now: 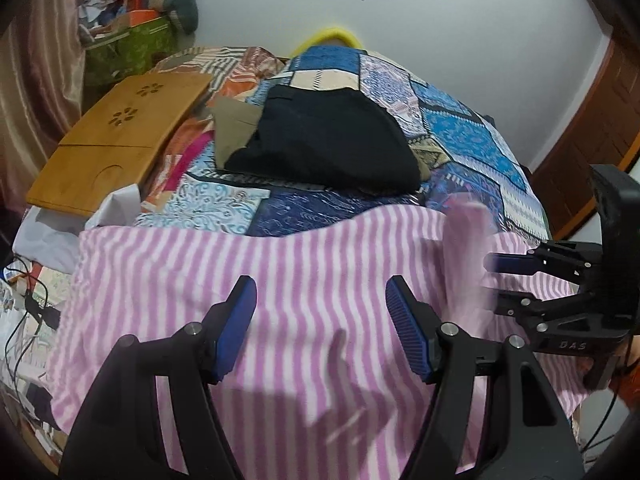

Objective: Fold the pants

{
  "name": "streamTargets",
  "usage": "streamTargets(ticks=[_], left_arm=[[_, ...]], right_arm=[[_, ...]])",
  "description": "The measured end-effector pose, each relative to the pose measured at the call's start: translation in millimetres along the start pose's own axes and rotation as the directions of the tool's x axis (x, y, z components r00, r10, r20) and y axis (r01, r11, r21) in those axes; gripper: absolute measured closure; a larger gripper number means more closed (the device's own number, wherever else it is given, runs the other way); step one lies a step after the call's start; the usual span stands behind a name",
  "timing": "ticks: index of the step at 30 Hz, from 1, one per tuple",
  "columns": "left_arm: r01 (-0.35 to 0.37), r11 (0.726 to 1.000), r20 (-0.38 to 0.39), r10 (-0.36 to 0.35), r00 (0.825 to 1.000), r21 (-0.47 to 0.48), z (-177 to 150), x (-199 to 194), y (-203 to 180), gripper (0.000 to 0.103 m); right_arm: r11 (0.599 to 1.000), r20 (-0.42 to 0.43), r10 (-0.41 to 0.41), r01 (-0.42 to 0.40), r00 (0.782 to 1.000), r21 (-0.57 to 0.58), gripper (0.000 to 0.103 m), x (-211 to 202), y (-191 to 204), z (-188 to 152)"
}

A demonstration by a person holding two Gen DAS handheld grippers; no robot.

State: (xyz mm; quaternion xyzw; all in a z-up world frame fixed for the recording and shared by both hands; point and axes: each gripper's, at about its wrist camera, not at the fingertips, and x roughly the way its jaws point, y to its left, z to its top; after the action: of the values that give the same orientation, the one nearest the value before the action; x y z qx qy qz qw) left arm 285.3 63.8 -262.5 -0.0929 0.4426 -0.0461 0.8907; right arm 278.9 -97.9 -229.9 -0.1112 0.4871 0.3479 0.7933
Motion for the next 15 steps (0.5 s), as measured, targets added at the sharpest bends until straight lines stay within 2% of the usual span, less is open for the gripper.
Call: streamTargets(ticks=[2, 6, 12, 15], left_arm=[[0.004, 1.000, 0.005, -0.004, 1.000, -0.007, 1.5, -2.8, 3.4, 0.036], [0.027, 1.000, 0.002, -0.027, 1.000, 0.006, -0.4, -6.7, -1.7, 0.036], [0.090, 0.993, -0.050, -0.086, 0.995, 0.071, -19.1, -0.5, -35.0, 0.036], [0.102, 0.987, -0.075, -0.093, 0.993, 0.122, -33.6, 2.6, -54.9, 0.036]], right_arm=[[1.000, 0.027, 0.022, -0.023, 0.999, 0.017, 0.059, -3.6, 2.7, 1.7], [1.000, 0.051, 0.012, -0.013, 0.999, 0.022, 0.059, -20.2, 8.9, -8.7], [0.997, 0.071, -0.049, 0.044, 0.996, 0.068, 0.059, -52.9, -1.5, -40.2], [0.992, 0.078, -0.085, 0.077, 0.993, 0.101, 0.059, -65.3, -4.6, -59.6]])
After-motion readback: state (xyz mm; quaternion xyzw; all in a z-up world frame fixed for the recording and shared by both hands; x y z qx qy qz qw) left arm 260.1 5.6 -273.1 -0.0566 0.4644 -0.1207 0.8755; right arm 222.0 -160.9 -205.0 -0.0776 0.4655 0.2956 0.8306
